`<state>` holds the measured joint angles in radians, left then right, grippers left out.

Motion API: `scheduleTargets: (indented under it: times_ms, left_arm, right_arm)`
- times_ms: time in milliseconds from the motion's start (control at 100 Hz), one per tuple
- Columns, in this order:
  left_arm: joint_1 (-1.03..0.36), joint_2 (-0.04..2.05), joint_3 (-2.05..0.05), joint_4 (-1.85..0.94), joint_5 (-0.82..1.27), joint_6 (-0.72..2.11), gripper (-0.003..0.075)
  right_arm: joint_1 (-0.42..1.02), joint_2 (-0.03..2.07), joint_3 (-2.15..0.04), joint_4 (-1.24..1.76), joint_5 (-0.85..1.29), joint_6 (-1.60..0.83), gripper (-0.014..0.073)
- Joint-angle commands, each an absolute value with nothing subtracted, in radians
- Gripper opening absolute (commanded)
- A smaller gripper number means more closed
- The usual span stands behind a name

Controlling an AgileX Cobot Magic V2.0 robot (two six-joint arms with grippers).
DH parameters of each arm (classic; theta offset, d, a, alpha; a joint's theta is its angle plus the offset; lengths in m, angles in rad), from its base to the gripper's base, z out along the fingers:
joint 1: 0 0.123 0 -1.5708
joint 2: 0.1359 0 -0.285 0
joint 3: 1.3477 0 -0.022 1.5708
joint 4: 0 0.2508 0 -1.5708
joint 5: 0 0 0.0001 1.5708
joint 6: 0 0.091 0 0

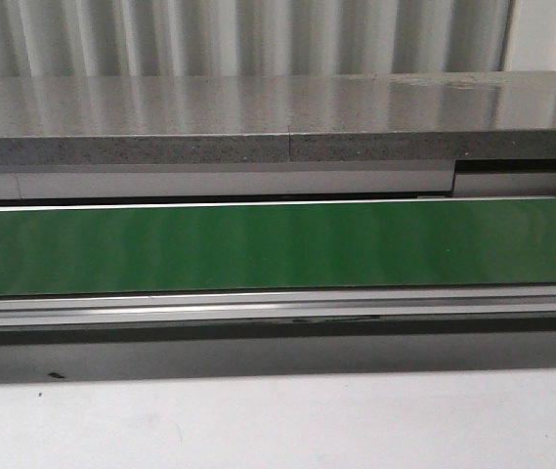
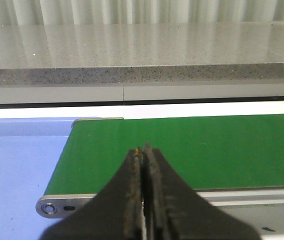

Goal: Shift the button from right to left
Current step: 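Lift the button and set it on the conveyor belt with the right gripper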

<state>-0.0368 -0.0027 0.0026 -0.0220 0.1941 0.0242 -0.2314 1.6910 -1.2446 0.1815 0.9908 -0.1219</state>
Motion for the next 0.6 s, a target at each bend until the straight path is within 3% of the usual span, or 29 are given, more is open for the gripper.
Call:
scheduleTargets:
  times_ms: [0,180,250,450,590]
  left_arm:
    - [-0.035,-0.031,0.043,-0.029,0.110,0.021,-0.0020]
    - [-0.035,-0.031,0.043,-0.029,0.110,0.021,-0.0020]
    - [-0.035,-0.031,0.043,-0.029,0.110,0.021,-0.0020]
    - [-0.035,-0.031,0.043,-0.029,0.110,0.021,-0.0020]
    - [-0.035,-0.031,0.043,-0.029,0.110,0.021,-0.0020]
  right_arm:
    - [-0.234,1.661,-1.268,0.187,0.970,-0.106,0.0232]
    - [-0.234,1.658,-1.269,0.190,0.974,-0.106,0.0547]
    - [-0.234,1.645,-1.269,0.204,0.980,-0.110,0.0605]
    - [-0.205,1.539,-1.269,0.236,0.982,-0.183,0.0568]
    - [-0.152,1.452,-1.257,0.227,0.966,-0.224,0.0460]
